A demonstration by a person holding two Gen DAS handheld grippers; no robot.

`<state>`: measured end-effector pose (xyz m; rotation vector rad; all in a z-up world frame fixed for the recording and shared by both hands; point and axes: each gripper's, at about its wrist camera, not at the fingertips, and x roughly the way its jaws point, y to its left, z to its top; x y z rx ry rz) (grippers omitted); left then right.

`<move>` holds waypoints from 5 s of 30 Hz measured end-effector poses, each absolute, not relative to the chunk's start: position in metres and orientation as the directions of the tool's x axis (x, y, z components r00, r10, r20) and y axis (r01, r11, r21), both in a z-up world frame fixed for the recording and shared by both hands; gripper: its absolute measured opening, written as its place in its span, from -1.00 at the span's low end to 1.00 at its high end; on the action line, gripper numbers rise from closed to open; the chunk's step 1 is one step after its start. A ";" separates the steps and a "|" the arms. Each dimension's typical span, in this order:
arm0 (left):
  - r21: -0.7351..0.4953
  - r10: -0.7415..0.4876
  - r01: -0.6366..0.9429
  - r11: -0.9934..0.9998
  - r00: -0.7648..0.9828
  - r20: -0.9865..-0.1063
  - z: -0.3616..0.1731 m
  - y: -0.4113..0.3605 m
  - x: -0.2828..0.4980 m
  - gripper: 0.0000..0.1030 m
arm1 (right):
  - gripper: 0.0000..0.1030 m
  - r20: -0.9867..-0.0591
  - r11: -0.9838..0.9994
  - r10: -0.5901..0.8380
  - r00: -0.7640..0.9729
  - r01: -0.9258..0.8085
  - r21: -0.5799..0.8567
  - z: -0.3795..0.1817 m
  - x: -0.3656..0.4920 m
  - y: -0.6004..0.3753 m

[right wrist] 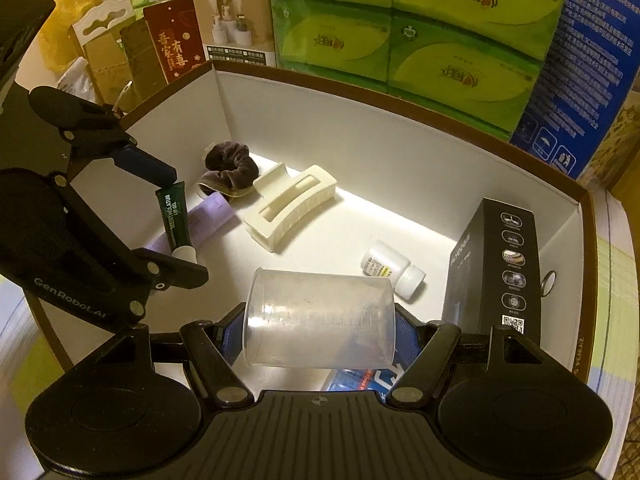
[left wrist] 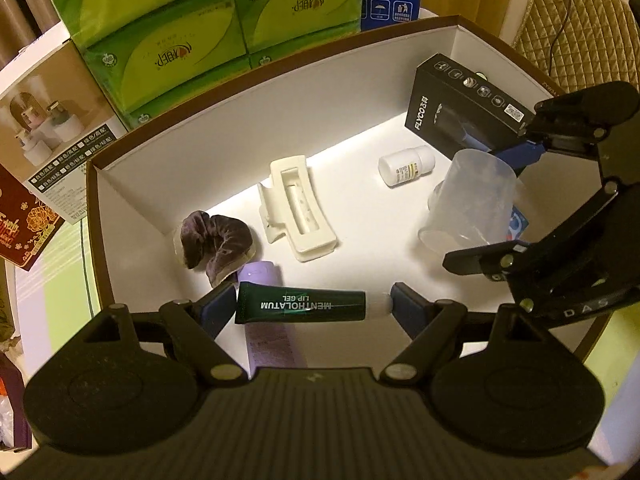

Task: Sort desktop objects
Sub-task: 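Lower the lip gel tube and cup into the box while both tools open, then withdraw both tools from the cardboard box back over the candy and cotton swabs, then grasp the red candy packet with the left tool while the right tool grasps the cotton swab bag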

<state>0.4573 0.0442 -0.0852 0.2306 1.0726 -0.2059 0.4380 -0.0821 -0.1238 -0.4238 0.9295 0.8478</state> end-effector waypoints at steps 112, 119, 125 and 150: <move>0.062 0.096 -0.083 0.995 0.520 -0.848 -0.015 0.046 0.168 0.92 | 0.96 -0.786 0.801 0.475 0.396 -0.565 0.199 -0.058 0.191 -0.190; 0.036 0.060 -0.056 0.998 0.498 -0.865 -0.027 0.036 0.161 0.92 | 0.96 -0.805 0.806 0.453 0.382 -0.561 0.187 -0.072 0.179 -0.191; 0.022 0.033 -0.027 0.999 0.478 -0.878 -0.038 0.026 0.154 0.92 | 0.96 -0.817 0.806 0.447 0.364 -0.561 0.191 -0.083 0.174 -0.194; 0.001 -0.020 0.045 0.999 0.474 -0.880 -0.069 0.007 0.162 0.83 | 0.96 -0.822 0.835 0.424 0.381 -0.516 0.192 -0.110 0.188 -0.204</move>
